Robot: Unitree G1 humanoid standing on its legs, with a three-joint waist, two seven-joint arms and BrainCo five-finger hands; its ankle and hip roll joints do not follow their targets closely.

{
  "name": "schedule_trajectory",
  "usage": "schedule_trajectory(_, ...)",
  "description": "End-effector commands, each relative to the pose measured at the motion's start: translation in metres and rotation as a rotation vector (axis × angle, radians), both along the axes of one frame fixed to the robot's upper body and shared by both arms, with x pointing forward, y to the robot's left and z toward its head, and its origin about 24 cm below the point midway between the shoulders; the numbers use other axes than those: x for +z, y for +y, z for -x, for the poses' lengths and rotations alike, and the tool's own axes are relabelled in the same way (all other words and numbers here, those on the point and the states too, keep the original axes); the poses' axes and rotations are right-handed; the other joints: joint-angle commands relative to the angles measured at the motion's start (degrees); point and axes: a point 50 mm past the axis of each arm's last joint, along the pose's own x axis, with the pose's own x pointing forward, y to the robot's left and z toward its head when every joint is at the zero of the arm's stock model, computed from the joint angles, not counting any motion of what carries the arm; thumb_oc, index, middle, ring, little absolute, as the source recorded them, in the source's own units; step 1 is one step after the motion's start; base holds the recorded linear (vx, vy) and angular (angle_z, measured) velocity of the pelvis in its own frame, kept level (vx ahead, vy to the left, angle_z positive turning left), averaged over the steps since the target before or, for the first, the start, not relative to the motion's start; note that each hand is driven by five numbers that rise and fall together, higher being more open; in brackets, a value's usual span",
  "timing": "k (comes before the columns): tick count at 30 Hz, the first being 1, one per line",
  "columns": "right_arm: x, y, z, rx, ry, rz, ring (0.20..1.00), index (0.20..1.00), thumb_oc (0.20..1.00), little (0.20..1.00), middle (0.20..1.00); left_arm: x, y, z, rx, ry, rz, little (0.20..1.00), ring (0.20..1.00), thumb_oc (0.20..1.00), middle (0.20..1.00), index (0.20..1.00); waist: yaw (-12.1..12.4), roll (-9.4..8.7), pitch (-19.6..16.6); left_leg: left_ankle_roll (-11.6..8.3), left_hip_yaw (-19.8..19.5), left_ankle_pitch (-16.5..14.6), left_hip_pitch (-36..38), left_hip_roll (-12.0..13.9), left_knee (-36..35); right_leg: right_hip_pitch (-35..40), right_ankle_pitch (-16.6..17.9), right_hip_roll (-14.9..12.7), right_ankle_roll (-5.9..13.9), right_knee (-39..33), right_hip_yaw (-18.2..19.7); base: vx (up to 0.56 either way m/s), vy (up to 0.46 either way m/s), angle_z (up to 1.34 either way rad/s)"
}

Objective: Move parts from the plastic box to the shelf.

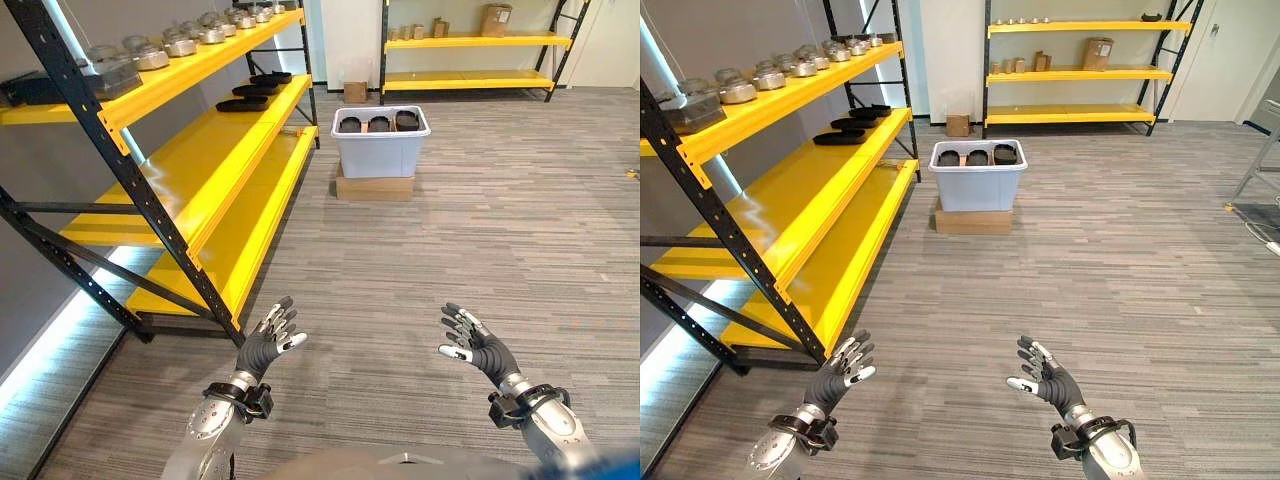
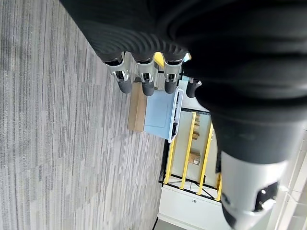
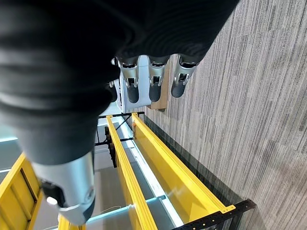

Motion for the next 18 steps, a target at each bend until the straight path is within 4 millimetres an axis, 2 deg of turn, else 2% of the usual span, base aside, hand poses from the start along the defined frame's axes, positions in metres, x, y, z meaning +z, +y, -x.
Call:
schedule_trajectory(1,0.0185,-0.0027,-0.0186,-0.003,-0.114,-0.012,1.0,1.0,1.0,1.0,1.0,0.0161,0.0122,-0.0099,0.018,-0.092,-0.005,1.0,1.0,1.0,1.0,1.0,0.49,-1.72,-0.9,-0.21,-1.61,-3.24,-4.03,1.86,4.12,-2.32,-1.07,0.15,-0.42,2.37,-2.34,0.0,0.0,0.0)
schedule_trajectory(18,0.0132,-0.0029,-0.0137,-0.012,-0.083,-0.029,1.0,1.0,1.0,1.0,1.0,0.0162,0.0135,-0.0093,0.016,-0.096,-0.027,1.0,1.0,1.0,1.0,1.0,0.61,-1.87,-1.12,-0.2,-1.82,-3.6,-3.18,1.72,3.89,-1.64,-1.32,0.13,-0.47,2.38,-2.46,0.0,0.0,0.01)
